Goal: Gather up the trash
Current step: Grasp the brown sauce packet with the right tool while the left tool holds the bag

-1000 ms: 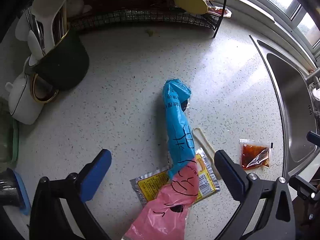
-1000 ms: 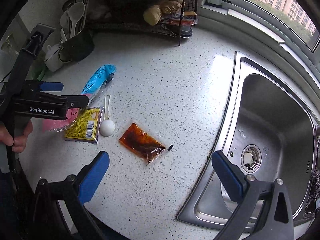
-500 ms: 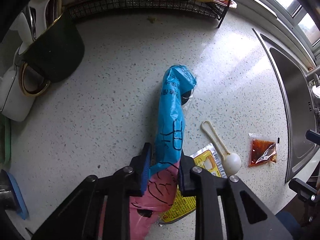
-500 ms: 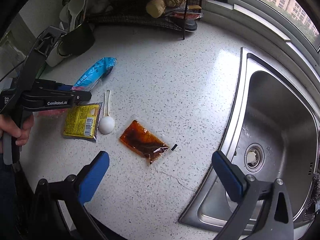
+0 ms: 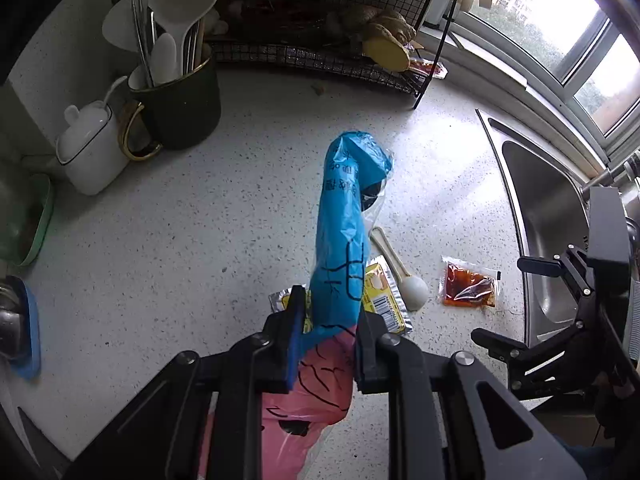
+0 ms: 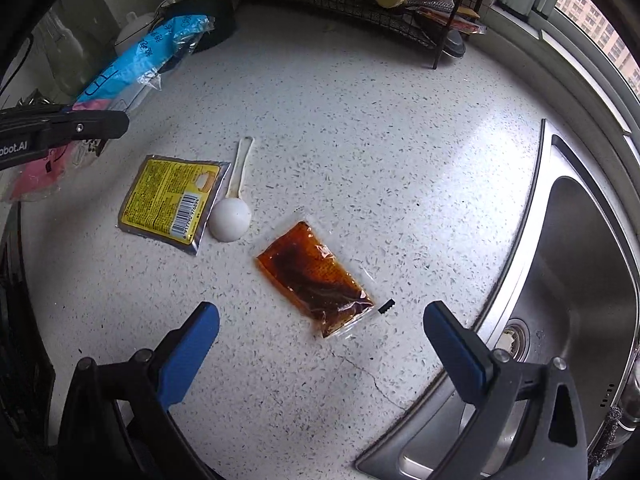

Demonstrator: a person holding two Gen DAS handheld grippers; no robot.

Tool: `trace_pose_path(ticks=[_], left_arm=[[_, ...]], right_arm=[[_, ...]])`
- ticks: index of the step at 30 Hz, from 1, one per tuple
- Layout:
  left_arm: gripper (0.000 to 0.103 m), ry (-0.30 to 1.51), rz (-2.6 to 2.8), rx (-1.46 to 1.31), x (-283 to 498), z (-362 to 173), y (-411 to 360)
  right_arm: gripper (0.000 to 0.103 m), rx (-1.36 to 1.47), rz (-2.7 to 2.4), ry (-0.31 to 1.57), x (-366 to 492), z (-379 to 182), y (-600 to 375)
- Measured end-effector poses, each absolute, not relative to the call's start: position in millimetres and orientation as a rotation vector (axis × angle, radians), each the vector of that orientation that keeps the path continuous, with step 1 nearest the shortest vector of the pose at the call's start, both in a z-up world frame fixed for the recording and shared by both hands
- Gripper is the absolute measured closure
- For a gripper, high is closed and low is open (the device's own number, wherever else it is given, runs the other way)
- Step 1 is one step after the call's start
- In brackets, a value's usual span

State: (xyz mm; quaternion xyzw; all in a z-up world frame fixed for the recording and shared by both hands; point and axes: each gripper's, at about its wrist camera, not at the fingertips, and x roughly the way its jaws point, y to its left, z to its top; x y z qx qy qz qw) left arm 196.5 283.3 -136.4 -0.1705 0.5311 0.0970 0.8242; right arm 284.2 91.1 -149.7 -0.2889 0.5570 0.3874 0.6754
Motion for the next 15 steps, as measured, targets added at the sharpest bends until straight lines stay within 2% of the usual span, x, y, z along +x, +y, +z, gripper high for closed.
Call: trace_pose_path(ticks=[1, 3, 7, 15], left_arm=[[0.085, 1.129, 0.214, -0.369, 193, -137, 280], [0.085, 1.140, 0.216, -0.370, 187, -138, 275], [0.085, 1.144, 0.207, -0.356, 182, -139, 267], [0.085, 1.157, 0.176, -0.349, 186, -143, 260]], right_arm=[[0.001, -0.664, 0.876, 1.248, 284, -152, 93], [0.009, -0.690, 0.889, 1.237, 285, -157, 97], [0.010, -0.721, 0.902, 1.246, 290, -168, 107], [0.023, -0.695, 0.874, 1.293, 308, -182, 103]])
